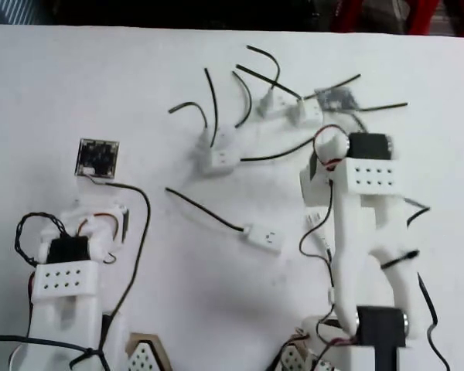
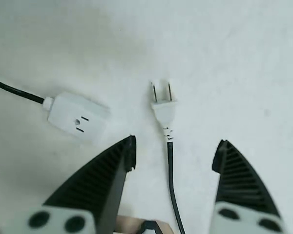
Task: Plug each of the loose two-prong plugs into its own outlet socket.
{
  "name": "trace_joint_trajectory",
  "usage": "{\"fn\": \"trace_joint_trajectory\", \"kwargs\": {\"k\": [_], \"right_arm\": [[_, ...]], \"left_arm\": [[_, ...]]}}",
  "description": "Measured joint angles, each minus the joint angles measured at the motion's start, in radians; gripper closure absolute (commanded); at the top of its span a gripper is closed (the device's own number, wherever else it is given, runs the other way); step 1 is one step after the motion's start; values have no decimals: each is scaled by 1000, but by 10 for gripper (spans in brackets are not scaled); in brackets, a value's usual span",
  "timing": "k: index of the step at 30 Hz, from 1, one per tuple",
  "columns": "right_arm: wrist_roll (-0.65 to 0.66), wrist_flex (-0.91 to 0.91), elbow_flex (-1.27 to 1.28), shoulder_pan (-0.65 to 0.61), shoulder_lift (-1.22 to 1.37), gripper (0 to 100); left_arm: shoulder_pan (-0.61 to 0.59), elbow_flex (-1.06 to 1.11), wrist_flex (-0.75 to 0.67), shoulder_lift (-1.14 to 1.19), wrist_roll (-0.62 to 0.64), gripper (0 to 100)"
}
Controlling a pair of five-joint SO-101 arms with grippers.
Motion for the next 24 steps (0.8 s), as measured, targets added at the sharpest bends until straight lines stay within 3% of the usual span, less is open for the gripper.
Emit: {"fn": "trace_joint_trajectory", "kwargs": {"k": [6, 13, 18, 24], "right_arm": [[12, -236, 170, 2, 147, 767], [14, -393, 189, 5, 331, 925], [14, -419, 178, 12, 393, 981], [14, -341, 114, 12, 390, 981]], "left_arm": [[0, 0, 0, 0, 0, 924], [0, 0, 0, 0, 0, 924], [0, 0, 0, 0, 0, 924], [0, 0, 0, 0, 0, 924]]}}
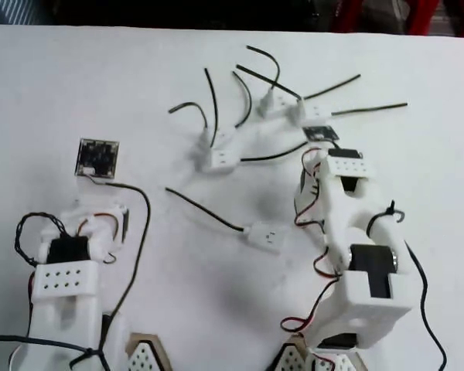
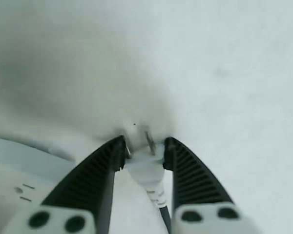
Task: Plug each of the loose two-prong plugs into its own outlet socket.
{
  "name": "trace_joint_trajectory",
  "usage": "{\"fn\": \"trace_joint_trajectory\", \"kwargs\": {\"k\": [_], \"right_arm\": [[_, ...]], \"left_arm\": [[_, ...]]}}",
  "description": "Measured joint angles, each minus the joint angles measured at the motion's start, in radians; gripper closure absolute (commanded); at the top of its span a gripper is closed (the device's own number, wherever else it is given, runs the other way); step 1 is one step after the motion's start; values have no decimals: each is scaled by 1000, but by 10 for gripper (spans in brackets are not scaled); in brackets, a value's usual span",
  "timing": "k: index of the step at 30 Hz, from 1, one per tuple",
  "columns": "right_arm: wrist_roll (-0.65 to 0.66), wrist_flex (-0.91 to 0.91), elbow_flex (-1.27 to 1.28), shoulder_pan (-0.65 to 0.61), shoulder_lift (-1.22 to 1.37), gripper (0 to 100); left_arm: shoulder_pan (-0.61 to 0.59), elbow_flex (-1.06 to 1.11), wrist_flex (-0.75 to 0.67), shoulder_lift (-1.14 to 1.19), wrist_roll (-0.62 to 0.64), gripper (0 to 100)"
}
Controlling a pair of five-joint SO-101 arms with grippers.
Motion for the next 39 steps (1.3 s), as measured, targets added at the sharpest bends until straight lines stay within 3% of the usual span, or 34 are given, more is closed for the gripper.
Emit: {"fn": "trace_joint_trajectory", "kwargs": {"k": [12, 15, 19, 26, 29, 32, 36, 39], "right_arm": [[-14, 192, -23, -114, -474, 981], [-152, 193, -23, -140, -589, 981], [-434, 166, -23, -163, -657, 981], [-827, 117, -23, -114, -663, 980], [-933, 114, -23, -71, -663, 939], [-1028, 114, 2, -31, -664, 823], [-1053, 114, 60, -28, -667, 687], [-1013, 114, 77, -20, -674, 654]], "left_arm": [[0, 48, 0, 0, -121, 925], [0, 84, 0, 0, -138, 925], [0, 91, 0, 0, -140, 927], [0, 92, 0, 0, -141, 928], [0, 92, 0, 0, -141, 928], [0, 92, 0, 0, -141, 928], [0, 92, 0, 0, -141, 928], [0, 92, 0, 0, -141, 928]]}}
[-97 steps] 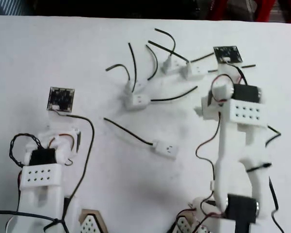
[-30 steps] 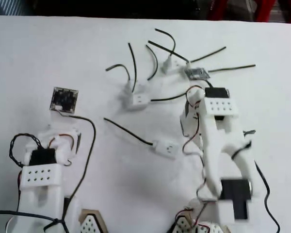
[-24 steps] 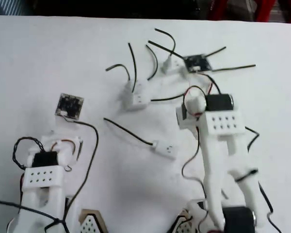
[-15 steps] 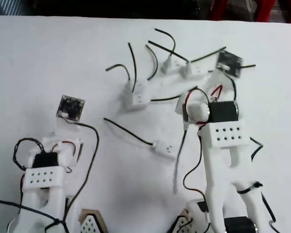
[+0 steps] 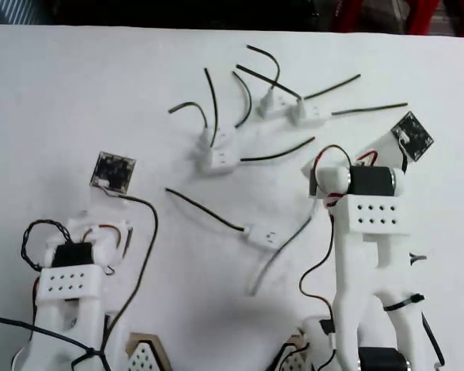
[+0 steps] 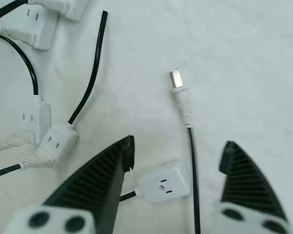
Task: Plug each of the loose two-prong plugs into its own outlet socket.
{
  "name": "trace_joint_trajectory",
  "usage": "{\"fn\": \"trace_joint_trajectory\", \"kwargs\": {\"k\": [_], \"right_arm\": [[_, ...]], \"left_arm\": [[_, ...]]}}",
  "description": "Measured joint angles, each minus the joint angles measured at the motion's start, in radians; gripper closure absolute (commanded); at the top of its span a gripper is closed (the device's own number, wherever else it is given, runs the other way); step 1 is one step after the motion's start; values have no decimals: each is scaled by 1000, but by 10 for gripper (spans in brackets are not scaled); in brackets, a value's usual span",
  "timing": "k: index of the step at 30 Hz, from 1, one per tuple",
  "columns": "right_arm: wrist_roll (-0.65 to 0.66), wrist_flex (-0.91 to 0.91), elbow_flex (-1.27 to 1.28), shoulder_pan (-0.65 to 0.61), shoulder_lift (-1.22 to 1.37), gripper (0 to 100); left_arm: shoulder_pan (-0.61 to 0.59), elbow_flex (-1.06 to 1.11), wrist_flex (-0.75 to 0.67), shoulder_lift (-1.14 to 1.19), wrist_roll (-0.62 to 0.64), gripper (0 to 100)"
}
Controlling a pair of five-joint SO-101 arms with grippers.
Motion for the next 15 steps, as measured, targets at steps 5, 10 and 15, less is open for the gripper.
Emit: {"fn": "trace_joint_trajectory", "kwargs": {"k": [5, 10, 15], "right_arm": [[219, 28, 0, 35, 0, 654], [572, 28, 0, 97, 0, 655], [1091, 28, 57, 121, 0, 655]], "left_arm": [[0, 0, 0, 0, 0, 928], [-2, 0, 0, 0, 0, 927], [-2, 0, 0, 0, 0, 926]]}}
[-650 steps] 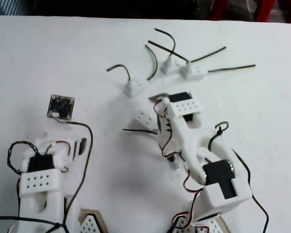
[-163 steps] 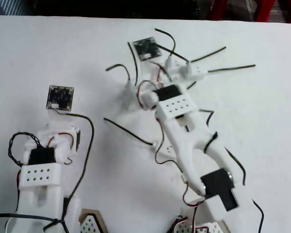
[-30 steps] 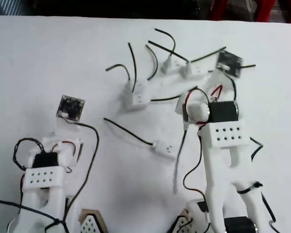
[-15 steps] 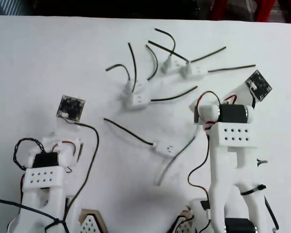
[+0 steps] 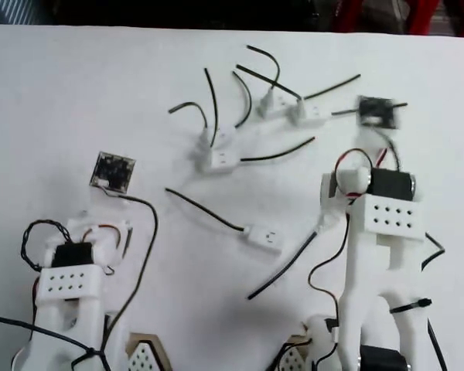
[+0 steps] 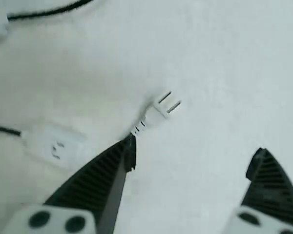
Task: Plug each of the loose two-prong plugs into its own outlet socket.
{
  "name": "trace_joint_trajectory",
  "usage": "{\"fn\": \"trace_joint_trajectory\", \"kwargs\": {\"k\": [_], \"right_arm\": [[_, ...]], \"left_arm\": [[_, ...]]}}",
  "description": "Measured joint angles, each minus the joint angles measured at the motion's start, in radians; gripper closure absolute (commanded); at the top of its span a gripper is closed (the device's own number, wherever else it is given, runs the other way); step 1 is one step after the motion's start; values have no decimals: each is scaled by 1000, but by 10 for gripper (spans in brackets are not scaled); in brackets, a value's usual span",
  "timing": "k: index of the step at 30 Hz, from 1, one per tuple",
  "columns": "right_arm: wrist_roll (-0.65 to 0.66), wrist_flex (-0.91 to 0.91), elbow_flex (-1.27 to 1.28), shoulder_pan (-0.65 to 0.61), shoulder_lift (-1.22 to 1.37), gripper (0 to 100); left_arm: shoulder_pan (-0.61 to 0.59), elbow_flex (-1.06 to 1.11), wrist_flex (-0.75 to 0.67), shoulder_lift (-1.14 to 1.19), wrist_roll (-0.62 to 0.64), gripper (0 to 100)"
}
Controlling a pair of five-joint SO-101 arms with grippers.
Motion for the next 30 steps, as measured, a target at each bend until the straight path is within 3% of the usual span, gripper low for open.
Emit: {"fn": "trace_joint_trajectory", "kwargs": {"k": [6, 11, 15, 22, 30], "right_arm": [[632, 0, 129, 6, 0, 655], [927, 0, 164, 8, 0, 655], [1023, 0, 180, -3, 35, 653], [1063, -2, 144, -87, 249, 652], [1146, -8, 98, -92, 385, 654]], "left_arm": [[0, 0, 0, 0, 0, 925], [0, 0, 0, 0, 0, 925], [0, 0, 0, 0, 0, 925], [0, 8, 0, 0, 0, 925], [0, 11, -3, 0, 0, 924]]}}
